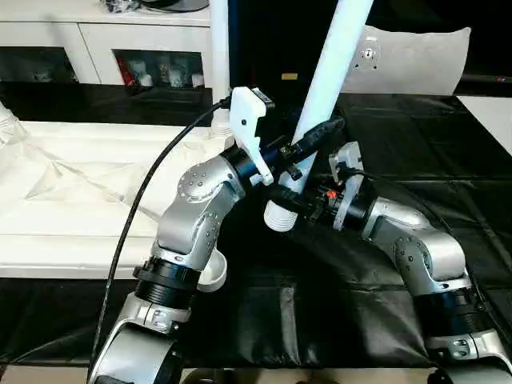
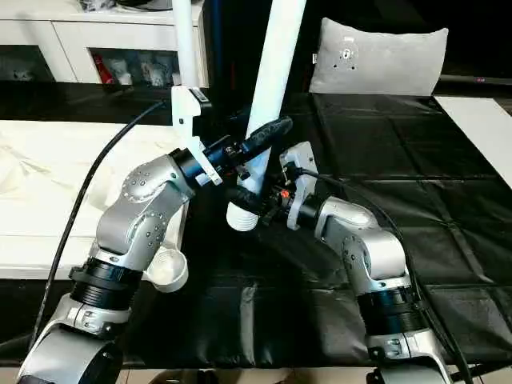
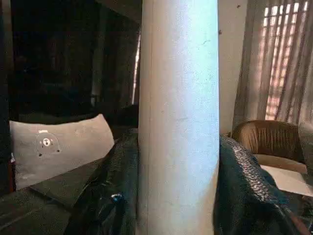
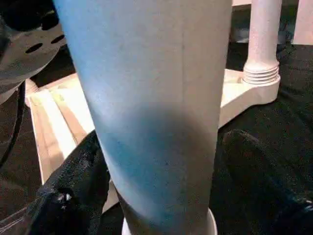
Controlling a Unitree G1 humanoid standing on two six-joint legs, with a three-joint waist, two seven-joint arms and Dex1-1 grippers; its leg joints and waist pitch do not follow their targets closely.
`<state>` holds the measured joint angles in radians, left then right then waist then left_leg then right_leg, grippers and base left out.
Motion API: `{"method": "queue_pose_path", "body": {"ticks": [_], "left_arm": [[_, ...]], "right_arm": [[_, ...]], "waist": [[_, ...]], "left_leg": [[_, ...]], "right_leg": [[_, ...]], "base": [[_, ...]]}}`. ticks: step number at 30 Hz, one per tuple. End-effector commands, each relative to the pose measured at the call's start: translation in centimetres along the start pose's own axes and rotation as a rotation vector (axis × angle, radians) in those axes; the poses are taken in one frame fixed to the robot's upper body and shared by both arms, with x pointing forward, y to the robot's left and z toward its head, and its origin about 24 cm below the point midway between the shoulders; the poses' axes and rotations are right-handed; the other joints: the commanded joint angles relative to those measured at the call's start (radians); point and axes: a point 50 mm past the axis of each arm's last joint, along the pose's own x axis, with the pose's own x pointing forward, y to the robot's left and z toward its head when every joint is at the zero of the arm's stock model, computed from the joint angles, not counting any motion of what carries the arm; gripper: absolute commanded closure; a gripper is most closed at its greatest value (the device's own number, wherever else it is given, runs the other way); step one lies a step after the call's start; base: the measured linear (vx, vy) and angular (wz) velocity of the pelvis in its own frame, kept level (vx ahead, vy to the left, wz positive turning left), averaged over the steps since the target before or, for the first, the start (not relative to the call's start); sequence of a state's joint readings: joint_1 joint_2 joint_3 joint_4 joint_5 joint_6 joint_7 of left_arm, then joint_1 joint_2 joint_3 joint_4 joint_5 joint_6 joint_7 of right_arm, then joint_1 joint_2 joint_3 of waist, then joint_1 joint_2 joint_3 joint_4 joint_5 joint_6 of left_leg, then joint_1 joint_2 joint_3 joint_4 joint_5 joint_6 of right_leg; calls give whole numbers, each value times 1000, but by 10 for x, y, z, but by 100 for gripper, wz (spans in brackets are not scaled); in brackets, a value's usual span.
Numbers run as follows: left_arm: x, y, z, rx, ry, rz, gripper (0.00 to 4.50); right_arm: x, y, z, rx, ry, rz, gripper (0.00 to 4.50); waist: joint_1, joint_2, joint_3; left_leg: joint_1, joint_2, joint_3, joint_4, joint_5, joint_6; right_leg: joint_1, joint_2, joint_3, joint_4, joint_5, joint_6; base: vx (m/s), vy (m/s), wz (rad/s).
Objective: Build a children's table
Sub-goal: Pick table leg
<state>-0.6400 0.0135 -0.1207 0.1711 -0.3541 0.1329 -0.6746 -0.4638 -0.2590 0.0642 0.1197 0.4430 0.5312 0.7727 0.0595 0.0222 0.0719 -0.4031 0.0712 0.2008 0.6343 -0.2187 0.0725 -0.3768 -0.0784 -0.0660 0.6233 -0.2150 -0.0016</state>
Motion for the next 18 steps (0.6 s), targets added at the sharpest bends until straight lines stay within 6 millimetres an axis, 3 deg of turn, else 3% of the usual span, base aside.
{"method": "queue_pose_path", "body": {"ticks": [1,13,14,18], "left_arm": [[6,-2,7,21,-19,-27,273],[6,-4,5,5,-18,-35,273],[6,-5,4,-3,-17,-31,273],[7,-6,1,-23,-15,-31,273]], "right_arm": [[-2,0,6,-12,-36,-1,84],[-1,-5,-1,-2,-8,-45,191],[-1,-6,-1,0,-9,-46,191],[-1,-9,-5,17,-3,-75,224]], "waist": [[-1,-8,-71],[0,-6,-71],[0,-2,-71],[-1,-4,-71]], "left_leg": [[36,179,-87,-104,-178,-67],[35,179,-87,-102,-184,-68],[36,179,-89,-104,-189,-71],[37,179,-88,-106,-196,-83]], "right_leg": [[35,-138,73,-52,32,-306],[35,-140,74,-54,27,-307],[35,-139,73,-53,23,-306],[34,-137,73,-52,34,-307]], "base": [[0,0,0],[0,0,0],[0,0,0],[0,0,0]]}}
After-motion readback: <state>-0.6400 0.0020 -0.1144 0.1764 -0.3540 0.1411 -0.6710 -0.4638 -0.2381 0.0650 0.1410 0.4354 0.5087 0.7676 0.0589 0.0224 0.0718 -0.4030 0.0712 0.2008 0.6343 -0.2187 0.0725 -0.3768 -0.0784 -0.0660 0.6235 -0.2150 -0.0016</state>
